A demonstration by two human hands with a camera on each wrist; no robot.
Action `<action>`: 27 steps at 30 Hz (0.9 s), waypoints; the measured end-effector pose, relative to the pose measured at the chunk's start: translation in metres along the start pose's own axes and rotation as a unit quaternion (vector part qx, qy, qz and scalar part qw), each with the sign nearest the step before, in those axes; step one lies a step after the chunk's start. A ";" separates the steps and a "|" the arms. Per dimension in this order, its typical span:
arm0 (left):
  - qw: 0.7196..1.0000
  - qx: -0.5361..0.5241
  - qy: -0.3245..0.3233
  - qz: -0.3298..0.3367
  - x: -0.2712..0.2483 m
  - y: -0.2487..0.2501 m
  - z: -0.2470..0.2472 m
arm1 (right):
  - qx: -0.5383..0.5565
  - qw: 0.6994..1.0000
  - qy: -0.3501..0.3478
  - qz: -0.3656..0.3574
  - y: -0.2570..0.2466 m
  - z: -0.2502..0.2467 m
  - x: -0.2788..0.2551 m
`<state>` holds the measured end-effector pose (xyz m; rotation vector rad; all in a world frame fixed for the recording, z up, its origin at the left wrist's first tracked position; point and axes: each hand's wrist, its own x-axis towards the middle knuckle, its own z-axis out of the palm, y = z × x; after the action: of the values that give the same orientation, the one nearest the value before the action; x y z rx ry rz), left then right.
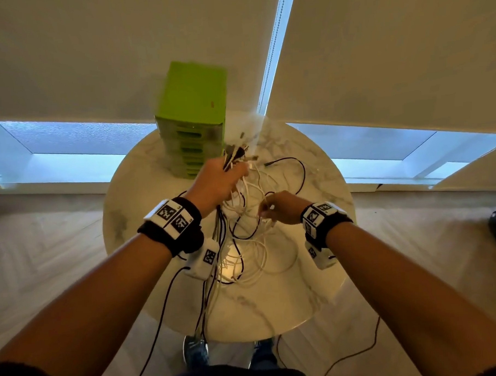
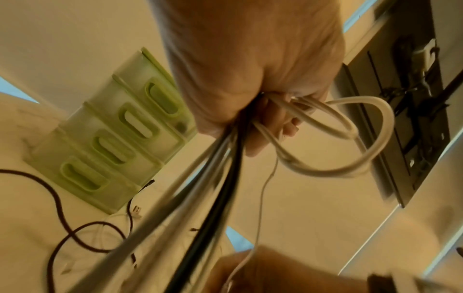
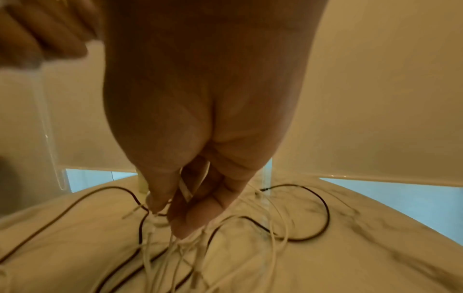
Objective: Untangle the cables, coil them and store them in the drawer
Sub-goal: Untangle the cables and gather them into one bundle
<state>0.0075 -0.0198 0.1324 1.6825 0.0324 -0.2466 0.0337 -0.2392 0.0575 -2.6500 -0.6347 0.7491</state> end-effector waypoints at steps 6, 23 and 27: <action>0.999 -0.021 0.029 0.020 -0.007 0.004 -0.035 | 0.032 0.999 0.013 0.041 0.006 0.017 0.003; 0.990 0.003 -0.135 0.040 -0.019 -0.014 0.100 | 0.071 0.963 0.042 0.258 0.029 0.042 -0.168; 0.988 0.050 -0.131 0.063 -0.019 -0.018 0.130 | 0.004 0.915 -0.085 0.395 0.054 0.094 -0.235</action>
<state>-0.0328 -0.1433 0.1041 1.7329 -0.2857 -0.3779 -0.1802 -0.3846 0.0564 -2.8206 0.4659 1.1786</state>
